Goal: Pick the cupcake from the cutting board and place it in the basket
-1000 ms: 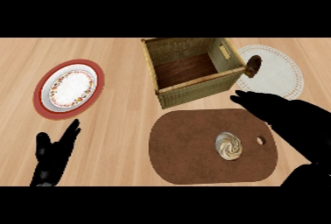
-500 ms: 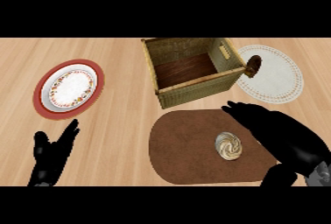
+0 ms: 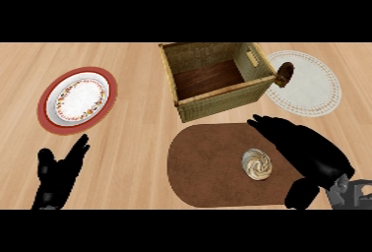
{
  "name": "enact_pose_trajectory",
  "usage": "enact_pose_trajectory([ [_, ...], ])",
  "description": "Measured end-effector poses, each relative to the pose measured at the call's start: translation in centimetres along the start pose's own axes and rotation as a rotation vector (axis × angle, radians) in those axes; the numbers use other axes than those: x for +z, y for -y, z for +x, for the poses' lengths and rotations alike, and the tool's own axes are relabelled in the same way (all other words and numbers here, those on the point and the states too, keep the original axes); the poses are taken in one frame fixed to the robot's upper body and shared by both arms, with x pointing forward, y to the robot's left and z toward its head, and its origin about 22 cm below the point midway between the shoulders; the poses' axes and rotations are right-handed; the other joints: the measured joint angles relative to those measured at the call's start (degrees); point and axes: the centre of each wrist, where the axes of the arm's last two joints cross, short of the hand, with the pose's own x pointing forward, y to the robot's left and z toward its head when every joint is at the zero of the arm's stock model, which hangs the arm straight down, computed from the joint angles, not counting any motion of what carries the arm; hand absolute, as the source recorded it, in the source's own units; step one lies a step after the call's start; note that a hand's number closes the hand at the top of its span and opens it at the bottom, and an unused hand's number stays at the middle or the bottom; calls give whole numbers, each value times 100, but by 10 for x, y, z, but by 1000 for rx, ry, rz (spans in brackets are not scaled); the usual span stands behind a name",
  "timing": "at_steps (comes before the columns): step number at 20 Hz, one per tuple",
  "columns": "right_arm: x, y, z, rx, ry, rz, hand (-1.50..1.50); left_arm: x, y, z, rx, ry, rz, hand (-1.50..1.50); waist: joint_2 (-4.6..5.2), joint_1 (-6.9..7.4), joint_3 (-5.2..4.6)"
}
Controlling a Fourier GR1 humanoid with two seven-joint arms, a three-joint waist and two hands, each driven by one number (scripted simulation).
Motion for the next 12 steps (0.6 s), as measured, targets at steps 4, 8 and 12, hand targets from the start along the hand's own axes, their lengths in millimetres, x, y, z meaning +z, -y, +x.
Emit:
enact_pose_trajectory([
  [4, -11, -11, 0, -3, 4, -12, -150, 0, 4, -1, -1, 7, 4, 0, -3, 3, 5],
  [8, -16, -17, 1, -3, 14, -11, -150, 0, 4, -1, -3, 4, 0, 0, -5, -2, 4],
  [12, -25, -30, -6, 18, -4, 9, -150, 3, 2, 1, -5, -3, 5, 0, -1, 3, -2],
])
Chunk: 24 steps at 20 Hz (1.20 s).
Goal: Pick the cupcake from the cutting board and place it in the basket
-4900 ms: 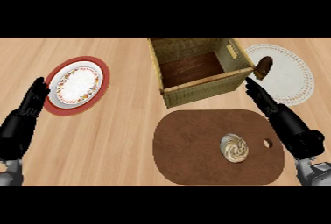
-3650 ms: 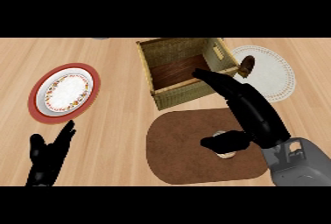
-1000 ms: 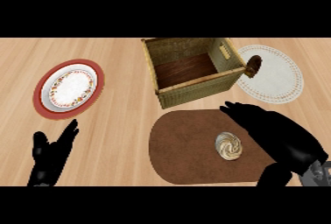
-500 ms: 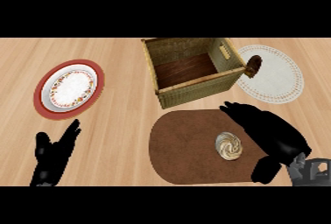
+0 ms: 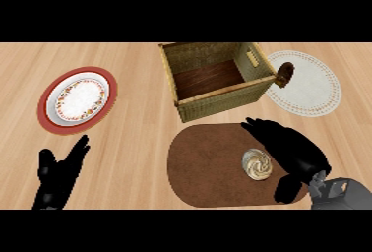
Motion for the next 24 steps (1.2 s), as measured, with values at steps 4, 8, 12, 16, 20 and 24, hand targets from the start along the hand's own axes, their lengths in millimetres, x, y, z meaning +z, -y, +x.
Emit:
enact_pose_trajectory([
  [4, -11, -6, 1, 30, -33, 42, -150, 6, 3, 1, -3, -5, -2, 0, 6, 9, -9],
  [8, -16, -14, 5, 43, -49, 67, -150, 3, 3, -3, 0, -5, -7, 0, -1, -3, -2],
  [12, -21, -24, 2, 34, -48, 72, -150, 1, 2, -3, 3, -3, -8, 0, -8, -2, 11],
  [16, -23, -35, -1, 36, -42, 62, -150, 3, 3, -2, 4, -8, -2, 0, -4, -4, 5],
  [20, -29, -39, 3, 32, -44, 58, -150, 4, 4, 1, 4, -18, 2, 0, 4, -4, -6],
  [24, -34, -42, -7, 63, -24, 50, 150, 0, 3, -2, 1, -5, -8, 0, -2, 0, 5],
])
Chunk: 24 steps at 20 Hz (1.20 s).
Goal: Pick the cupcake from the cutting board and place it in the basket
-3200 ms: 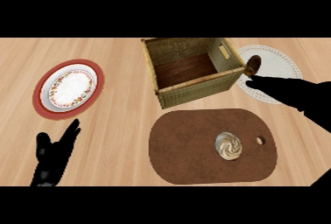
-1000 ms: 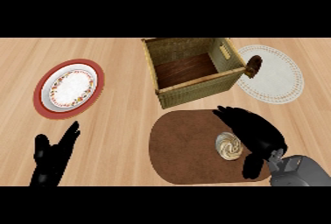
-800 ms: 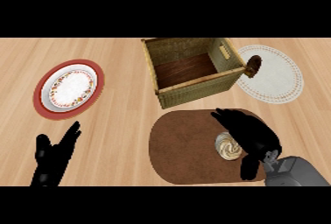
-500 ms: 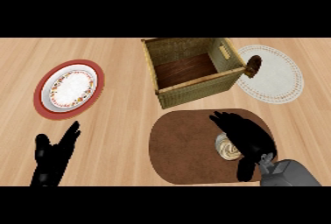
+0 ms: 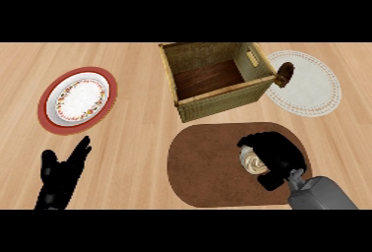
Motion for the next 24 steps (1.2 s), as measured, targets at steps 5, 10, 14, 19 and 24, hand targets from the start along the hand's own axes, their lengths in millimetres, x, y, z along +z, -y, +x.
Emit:
enact_pose_trajectory([
  [5, -4, -3, 1, 78, 35, -46, 150, -1, -6, 2, 5, -17, 4, 0, -7, 5, -6],
  [10, -6, -9, 8, 117, 52, -74, 150, 0, -2, 2, 6, -10, -2, 0, -18, 2, -9],
  [14, -7, -6, 95, 122, 76, -88, 150, -1, 0, 1, -7, -2, -3, 0, -18, 35, -16],
  [19, 6, -6, 172, 141, 70, -140, 150, -5, 2, 6, -19, 4, -18, 0, 2, 179, -22],
  [24, 27, 7, 206, 0, 75, -278, 150, -6, 4, 7, -18, 14, -26, 0, 5, 235, -16],
])
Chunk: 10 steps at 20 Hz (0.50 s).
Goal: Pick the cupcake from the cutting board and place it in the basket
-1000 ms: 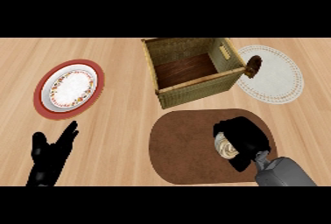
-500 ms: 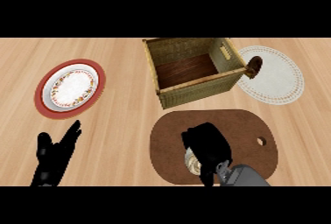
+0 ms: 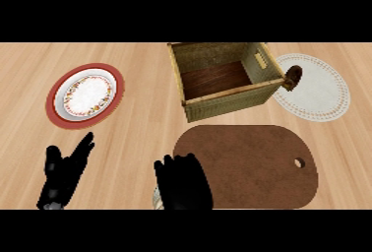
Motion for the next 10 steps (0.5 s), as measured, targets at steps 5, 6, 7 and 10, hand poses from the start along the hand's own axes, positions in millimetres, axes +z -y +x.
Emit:
enact_pose_trajectory([
  [5, 19, 45, 2, -390, 53, -223, 150, 0, -1, 1, -2, -2, -2, 0, 4, 14, 9],
  [6, 23, 55, 5, -434, 68, -274, 150, 0, -1, 1, -2, -5, -3, 0, -7, 8, 5],
  [7, 26, 65, 8, -468, 79, -317, 150, 0, -3, 1, -3, -8, -4, 0, -14, 5, 2],
  [10, 29, 95, 12, -552, 107, -435, 150, -1, 0, -1, -2, -10, -1, 0, -23, -32, -2],
])
